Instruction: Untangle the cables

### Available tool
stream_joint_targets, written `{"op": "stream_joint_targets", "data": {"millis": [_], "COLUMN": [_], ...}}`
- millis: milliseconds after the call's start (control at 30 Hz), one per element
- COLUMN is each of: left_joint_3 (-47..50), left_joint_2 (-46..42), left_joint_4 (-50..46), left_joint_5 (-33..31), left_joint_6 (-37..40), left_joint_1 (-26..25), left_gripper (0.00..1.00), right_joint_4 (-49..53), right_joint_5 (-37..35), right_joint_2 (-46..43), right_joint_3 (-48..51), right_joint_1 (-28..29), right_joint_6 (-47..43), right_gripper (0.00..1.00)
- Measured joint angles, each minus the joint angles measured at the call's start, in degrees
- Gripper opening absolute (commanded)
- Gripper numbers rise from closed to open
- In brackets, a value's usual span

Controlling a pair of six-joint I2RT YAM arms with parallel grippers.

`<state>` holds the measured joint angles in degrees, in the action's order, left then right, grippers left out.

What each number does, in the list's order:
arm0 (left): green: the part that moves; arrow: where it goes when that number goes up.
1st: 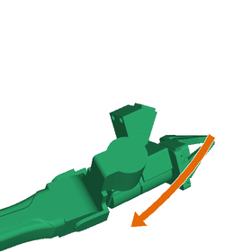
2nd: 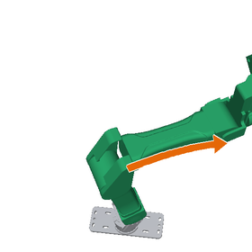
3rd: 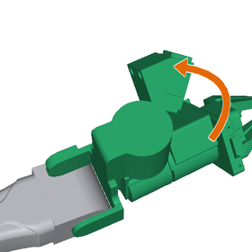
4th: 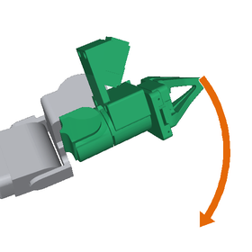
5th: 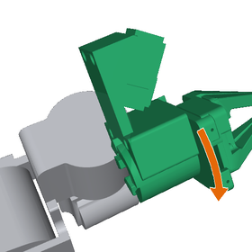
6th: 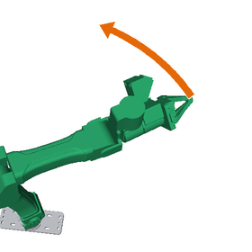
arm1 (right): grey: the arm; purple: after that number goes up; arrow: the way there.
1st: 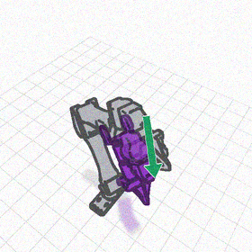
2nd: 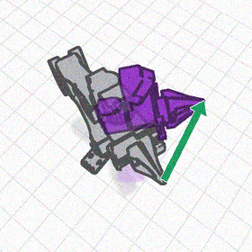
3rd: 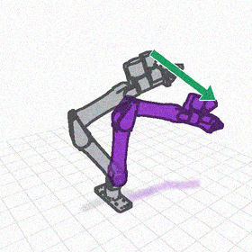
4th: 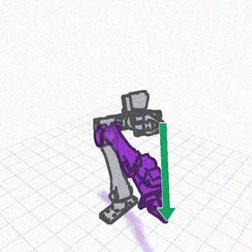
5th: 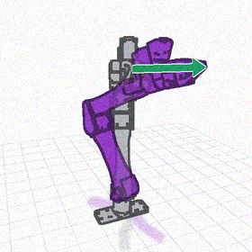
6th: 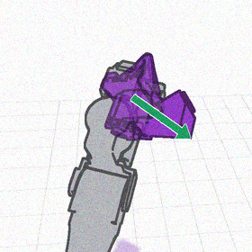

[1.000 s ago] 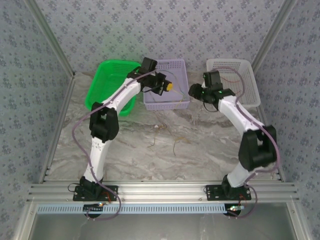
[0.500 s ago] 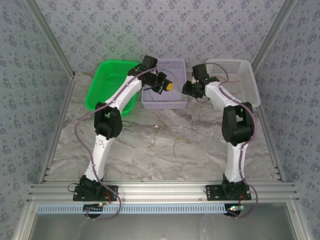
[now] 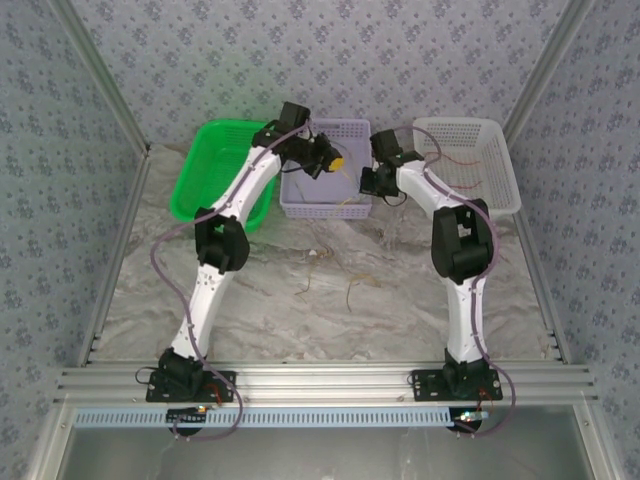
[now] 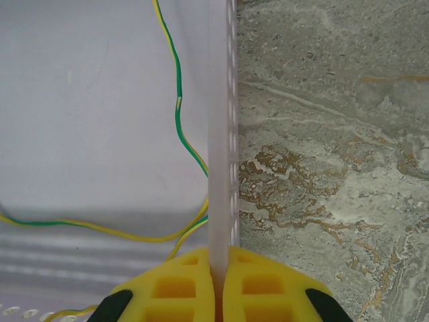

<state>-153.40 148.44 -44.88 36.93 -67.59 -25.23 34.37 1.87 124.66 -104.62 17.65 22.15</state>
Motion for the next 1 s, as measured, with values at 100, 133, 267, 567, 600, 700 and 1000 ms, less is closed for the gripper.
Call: {"op": "stream_joint_targets", "data": {"millis": [100,133,267,567,600,700,1000], "left_joint_3": [-0.7,-0.7,-0.7,-1.5,-1.9,-2.6,-4.0], "left_joint_2": [1.8,2.4,4.9,6.3,6.4,6.5,11.2], "left_joint_4": [0.0,0.1,2.5,14.1,14.7,15.7,17.8], "left_joint_5": [0.3,0.3,-0.4,-5.1,-5.6,-7.3,-8.2], "left_joint_6": [4.2,5.4,9.1,10.8,10.9,11.5,12.7], "left_joint_1": [0.9,1.1,1.5,1.1,1.1,1.1,0.7], "left_gripper": [0.00,0.00,0.00,0.00,0.00,0.00,0.00], "right_joint_4": [-0.1,-0.5,-1.4,-2.3,-2.3,-2.3,-2.5], "right_joint_5": [-0.2,-0.2,-0.1,0.5,0.6,0.7,0.9], "right_joint_2": [-0.1,-0.4,-1.7,-3.6,-3.7,-3.7,-3.8], "right_joint_3": [0.5,0.9,3.1,6.1,6.1,6.2,6.3], "right_joint_1": [0.1,0.1,0.1,0.1,0.1,0.1,0.2], "right_joint_6": [-0.6,-0.8,-1.3,-2.4,-2.5,-2.6,-2.6], "right_gripper": [0.00,0.00,0.00,0.00,0.00,0.00,0.00]}}
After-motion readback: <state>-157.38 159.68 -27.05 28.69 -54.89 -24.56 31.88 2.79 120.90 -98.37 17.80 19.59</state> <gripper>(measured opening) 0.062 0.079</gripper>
